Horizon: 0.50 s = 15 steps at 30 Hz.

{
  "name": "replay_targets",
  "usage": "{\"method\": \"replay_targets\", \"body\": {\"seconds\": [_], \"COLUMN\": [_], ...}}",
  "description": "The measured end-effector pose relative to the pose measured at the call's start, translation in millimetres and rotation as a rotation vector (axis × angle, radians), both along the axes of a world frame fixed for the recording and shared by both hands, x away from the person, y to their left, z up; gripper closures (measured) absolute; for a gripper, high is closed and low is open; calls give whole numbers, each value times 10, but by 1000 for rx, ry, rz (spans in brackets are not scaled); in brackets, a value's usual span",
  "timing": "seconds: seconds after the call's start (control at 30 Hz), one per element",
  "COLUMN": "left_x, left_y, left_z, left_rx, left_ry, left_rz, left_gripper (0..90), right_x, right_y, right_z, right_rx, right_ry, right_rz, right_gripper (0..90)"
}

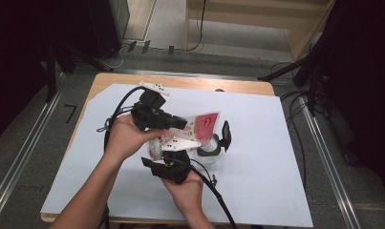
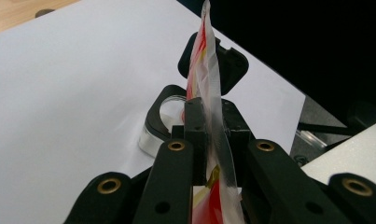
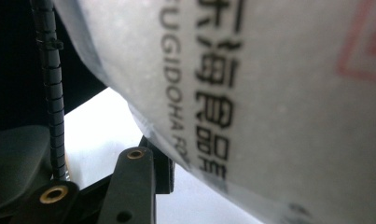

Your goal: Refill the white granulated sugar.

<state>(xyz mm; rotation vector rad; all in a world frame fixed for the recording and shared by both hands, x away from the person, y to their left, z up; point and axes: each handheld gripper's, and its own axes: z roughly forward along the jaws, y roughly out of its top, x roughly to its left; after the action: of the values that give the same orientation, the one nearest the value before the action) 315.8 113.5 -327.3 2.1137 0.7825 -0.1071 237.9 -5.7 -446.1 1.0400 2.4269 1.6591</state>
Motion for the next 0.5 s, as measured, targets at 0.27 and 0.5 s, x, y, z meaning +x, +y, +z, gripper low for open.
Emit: {"method": "replay_targets", "body": {"seconds": [0.27, 0.5], "left_x": [-33, -17], "left_y": [55, 85], "left_z": [-28, -51], "left_rx": [-20, -44], "left_ry": [-15, 4], "left_rz": [10, 14], "left_gripper": [842, 819], "right_x": [-22, -30], "right_y": [34, 37], "right_z": [-8, -7], "right_rx": [-8, -7], "right_ry": [-7, -10], "right_rz": [2, 9], "right_gripper": [631, 632]}}
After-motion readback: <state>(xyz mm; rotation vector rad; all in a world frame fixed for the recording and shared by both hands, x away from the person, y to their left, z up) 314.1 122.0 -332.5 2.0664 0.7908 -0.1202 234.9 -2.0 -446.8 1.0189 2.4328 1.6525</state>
